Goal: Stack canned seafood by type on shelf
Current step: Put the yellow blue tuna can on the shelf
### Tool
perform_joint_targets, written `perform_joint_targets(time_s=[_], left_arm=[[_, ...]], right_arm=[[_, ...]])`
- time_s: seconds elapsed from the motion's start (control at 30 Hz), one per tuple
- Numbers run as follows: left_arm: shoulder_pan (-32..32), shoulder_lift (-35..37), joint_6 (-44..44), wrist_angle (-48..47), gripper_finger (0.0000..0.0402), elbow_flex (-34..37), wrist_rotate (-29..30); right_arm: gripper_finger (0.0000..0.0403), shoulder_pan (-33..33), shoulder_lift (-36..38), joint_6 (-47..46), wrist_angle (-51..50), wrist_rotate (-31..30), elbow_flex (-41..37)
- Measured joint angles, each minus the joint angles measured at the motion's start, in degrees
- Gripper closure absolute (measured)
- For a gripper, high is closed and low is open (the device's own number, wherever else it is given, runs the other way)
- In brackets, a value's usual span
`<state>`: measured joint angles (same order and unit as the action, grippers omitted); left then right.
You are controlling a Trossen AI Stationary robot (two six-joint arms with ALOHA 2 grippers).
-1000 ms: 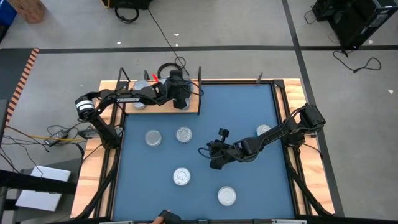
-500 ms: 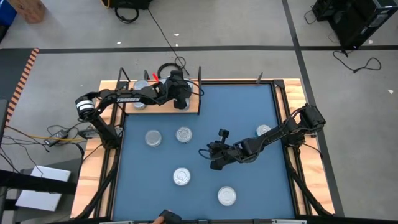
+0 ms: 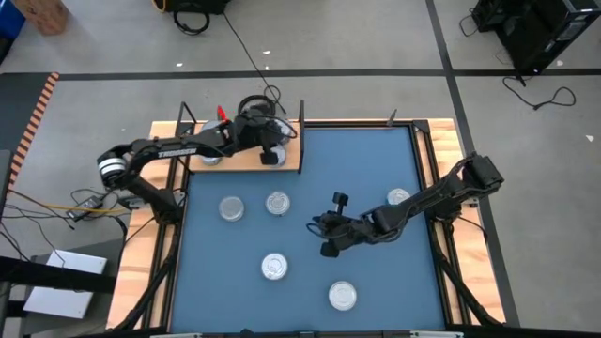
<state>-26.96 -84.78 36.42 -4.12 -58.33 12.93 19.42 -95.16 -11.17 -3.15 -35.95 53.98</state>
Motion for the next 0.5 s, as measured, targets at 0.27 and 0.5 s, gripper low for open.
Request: perform_joint_targets(time_s=[0.27,0.5], left_arm=[[2.6,7.3,-8.6,4.1,0.0395,9.2,-9.1],[6.8,11.3,-11.7,14.1,0.0399,17.2,-7.5]], right_arm=[[0.0395,-1.3,1.9,0.8,1.8,0.0,0.0],[0.0395,-3.6,1.5,-2.0,2.7,4.6,0.0]])
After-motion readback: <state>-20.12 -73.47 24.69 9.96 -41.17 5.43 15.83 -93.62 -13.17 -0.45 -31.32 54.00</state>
